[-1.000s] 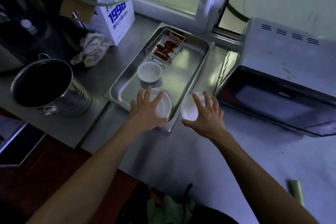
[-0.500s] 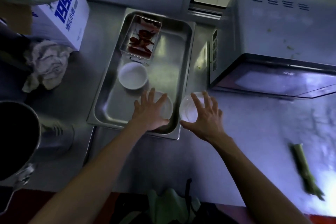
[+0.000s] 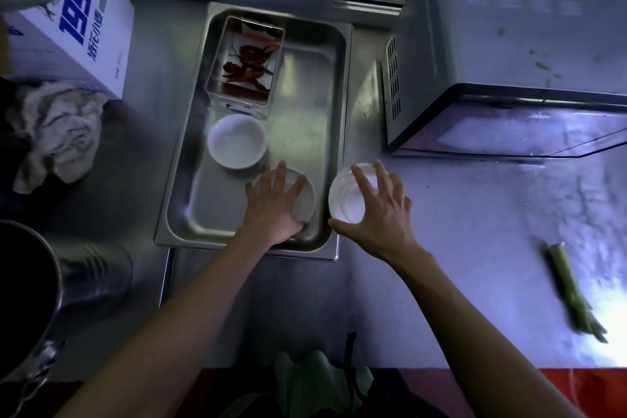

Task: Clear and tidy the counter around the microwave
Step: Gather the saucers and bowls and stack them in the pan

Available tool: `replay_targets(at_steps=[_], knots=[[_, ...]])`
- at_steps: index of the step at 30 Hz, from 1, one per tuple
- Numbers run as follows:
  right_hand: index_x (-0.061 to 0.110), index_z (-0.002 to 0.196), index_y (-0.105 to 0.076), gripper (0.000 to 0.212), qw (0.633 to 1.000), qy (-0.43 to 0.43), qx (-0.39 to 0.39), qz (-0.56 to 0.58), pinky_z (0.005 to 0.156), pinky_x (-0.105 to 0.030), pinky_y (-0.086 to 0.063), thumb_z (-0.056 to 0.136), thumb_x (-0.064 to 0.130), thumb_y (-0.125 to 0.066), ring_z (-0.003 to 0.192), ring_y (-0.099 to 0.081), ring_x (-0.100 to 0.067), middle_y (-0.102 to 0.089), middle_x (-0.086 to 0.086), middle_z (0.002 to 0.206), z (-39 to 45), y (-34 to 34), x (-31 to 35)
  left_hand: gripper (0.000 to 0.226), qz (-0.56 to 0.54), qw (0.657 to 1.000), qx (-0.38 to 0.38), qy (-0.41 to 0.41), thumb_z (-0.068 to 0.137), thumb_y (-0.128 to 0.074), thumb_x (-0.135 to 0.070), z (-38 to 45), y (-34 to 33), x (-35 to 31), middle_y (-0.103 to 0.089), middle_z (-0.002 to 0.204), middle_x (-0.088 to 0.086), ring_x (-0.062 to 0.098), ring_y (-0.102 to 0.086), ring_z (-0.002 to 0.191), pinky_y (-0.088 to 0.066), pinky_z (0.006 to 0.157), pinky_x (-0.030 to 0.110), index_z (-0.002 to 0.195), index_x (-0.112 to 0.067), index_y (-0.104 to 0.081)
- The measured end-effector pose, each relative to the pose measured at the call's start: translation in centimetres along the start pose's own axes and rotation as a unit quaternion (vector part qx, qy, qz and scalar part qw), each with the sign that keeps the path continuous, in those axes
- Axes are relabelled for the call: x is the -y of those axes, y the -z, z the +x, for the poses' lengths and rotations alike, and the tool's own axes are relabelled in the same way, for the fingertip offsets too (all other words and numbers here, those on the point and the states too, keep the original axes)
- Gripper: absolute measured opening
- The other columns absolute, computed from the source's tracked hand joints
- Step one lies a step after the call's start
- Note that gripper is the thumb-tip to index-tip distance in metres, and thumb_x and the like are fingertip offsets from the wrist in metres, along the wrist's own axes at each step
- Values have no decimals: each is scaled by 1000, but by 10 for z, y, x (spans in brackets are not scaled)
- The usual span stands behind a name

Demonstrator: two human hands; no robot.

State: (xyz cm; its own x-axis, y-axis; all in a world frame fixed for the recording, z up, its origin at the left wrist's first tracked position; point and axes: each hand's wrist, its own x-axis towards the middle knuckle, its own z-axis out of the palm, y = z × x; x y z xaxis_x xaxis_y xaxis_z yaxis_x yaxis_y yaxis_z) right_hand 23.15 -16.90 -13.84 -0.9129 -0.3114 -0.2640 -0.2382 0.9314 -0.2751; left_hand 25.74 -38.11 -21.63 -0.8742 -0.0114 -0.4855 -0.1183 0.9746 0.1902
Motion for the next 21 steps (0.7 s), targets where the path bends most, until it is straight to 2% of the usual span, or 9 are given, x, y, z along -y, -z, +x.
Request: replay_targets(at_steps=[5,8,10,14,17,19,21], knots=[[38,155,-13,110,1000,22,3,-3,107,-62,-32,65,78,-61,147,-10,-37,-3,-6,165,9,1,14,90,-29,999,-22,-8,86,-52,-68,-7,-1,9,17,164,5,32,12,151,-9,118,62,155,-35,-6],[37,156,-12,112,999,50,12,-8,109,-62,-29,65,77,-64,147,-8,-38,-1,-6,165,17,-2,29,75,-42,997,-58,-4,95,-43,-61,-20,3,21,1,166,5,29,0,152,-17,119,58,156,-29,-13],[37,156,-12,113,997,72,16,-13,110,-63,-30,66,76,-68,147,-8,-38,-1,-7,165,23,-6,42,71,-50,996,-77,1,96,-46,-54,-31,4,32,-12,164,6,29,-10,151,-25,117,56,154,-26,-17],[36,157,-12,113,992,117,33,-19,112,-64,-28,68,75,-69,148,-6,-40,1,-9,166,33,-17,70,58,-77,991,-107,29,92,-54,-45,-47,7,58,-45,146,4,25,-39,137,-44,103,49,144,-23,-37],[38,157,-7,113,990,130,52,-25,115,-64,-23,69,76,-67,150,-1,-39,8,-5,166,40,-31,86,44,-92,986,-128,49,98,-47,-37,-56,10,72,-52,141,3,23,-44,133,-44,104,45,139,-20,-46],[38,157,-6,112,989,130,70,-30,115,-65,-23,70,76,-67,150,0,-39,9,-3,166,44,-45,92,41,-112,981,-147,59,99,-47,-27,-60,11,77,-53,141,6,25,-44,134,-41,106,44,137,-13,-51],[38,156,-4,113,987,125,91,-42,113,-67,-23,71,77,-66,150,1,-40,10,-3,166,49,-60,95,37,-122,977,-164,63,98,-46,-23,-64,12,81,-58,135,10,29,-48,129,-43,103,45,129,-8,-58]])
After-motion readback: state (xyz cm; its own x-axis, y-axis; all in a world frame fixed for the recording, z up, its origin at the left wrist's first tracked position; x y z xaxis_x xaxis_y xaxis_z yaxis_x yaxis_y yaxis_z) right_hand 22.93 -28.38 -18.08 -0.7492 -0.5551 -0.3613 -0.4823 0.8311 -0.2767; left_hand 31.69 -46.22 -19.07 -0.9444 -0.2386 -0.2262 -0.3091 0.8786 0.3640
